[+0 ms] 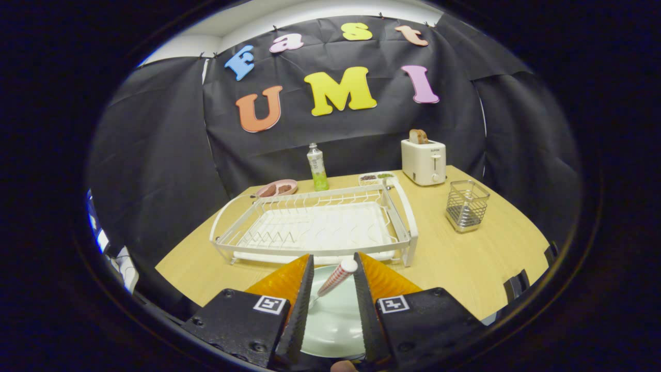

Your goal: Take the plate from the dish rack, then take the spoon from the basket and place it into the plate.

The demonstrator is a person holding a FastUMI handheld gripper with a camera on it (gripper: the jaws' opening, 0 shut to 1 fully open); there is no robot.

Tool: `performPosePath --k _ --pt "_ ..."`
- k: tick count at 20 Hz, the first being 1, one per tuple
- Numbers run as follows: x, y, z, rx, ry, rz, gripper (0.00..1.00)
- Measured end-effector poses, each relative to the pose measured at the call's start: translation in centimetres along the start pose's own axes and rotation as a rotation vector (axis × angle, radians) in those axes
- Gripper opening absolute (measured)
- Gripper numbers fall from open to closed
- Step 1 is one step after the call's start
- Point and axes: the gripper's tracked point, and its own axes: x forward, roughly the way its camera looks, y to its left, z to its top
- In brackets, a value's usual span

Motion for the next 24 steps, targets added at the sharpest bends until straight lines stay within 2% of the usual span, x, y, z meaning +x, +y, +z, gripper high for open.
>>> performPosePath --k 4,8,15,24 --pt "-0.5 -0.6 1.7 -0.061 -0.069 -0.021 0.73" --pt "-1.2 -0.7 3.5 -0.103 -0.157 -0.055 0.98" --pt "-3.0 -2.1 6.0 -0.121 -0.318 -0.119 1.00" --pt "-5.5 -2.3 7.4 -0.101 -0.459 -0.153 1.00"
